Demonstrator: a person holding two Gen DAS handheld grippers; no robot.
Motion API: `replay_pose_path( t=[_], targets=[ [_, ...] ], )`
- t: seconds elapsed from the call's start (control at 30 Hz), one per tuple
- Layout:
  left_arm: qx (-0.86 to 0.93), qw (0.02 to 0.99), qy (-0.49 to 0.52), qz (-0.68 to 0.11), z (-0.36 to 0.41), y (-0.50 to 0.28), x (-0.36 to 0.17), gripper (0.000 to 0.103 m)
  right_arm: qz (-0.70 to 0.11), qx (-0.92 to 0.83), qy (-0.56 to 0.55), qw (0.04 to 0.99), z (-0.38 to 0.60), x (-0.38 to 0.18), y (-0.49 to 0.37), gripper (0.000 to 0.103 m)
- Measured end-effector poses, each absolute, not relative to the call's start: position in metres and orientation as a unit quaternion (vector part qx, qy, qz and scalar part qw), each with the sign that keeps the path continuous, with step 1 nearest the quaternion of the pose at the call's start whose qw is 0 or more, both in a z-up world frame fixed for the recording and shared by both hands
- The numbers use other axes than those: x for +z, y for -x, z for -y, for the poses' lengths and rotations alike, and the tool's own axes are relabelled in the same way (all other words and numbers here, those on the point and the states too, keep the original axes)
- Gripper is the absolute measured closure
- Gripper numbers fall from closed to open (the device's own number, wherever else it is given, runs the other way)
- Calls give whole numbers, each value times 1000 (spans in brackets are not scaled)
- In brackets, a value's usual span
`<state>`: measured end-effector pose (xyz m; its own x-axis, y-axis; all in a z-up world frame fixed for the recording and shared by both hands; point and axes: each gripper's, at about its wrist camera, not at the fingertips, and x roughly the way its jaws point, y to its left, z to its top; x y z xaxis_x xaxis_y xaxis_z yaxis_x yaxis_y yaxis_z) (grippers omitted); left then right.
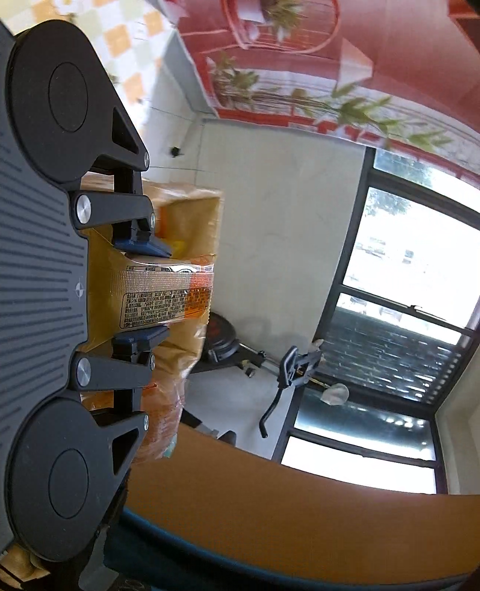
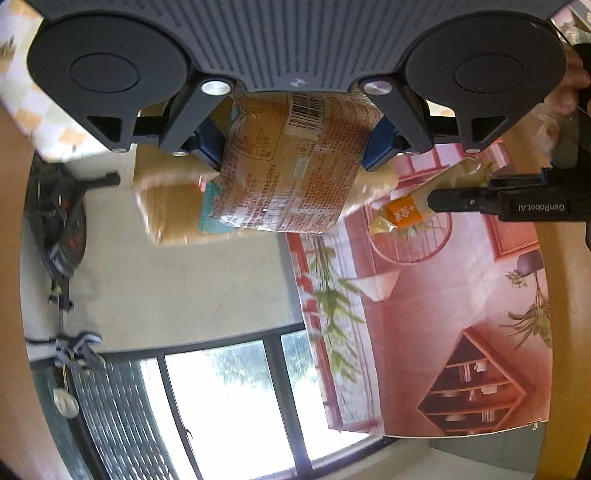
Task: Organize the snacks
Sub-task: 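Carry the snack bar with the left tool to the box while the right tool carries the bread bag, then open both tools to drop the snack bar and bread bag into the box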
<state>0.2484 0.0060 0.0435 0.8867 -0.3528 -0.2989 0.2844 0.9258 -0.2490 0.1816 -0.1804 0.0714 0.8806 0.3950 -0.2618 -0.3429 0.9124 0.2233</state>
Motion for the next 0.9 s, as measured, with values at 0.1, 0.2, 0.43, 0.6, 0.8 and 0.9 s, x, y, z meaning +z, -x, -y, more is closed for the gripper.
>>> replay_pose_path(
  t=[0.1, 0.2, 0.43, 0.6, 0.8, 0.9],
  targets=[
    [-165, 964, 104, -180, 1, -278, 46, 62, -142, 191, -68, 969, 182, 85, -206, 23],
    [-163, 960, 106, -200, 9, -309, 44, 62, -145, 190, -50, 970, 182, 91, -237, 23],
    [-153, 952, 87, -249, 24, -370, 40, 62, -199, 178, -48, 963, 191, 89, -326, 23],
    [-144, 953, 61, -260, 30, -390, 35, 62, -239, 160, -55, 956, 195, 81, -368, 23],
    [-138, 952, 43, -271, 31, -392, 28, 52, -274, 144, -63, 949, 198, 70, -391, 22],
    [-132, 953, 30, -270, 33, -394, 30, 30, -279, 122, -60, 951, 198, 69, -392, 17]
  ],
)
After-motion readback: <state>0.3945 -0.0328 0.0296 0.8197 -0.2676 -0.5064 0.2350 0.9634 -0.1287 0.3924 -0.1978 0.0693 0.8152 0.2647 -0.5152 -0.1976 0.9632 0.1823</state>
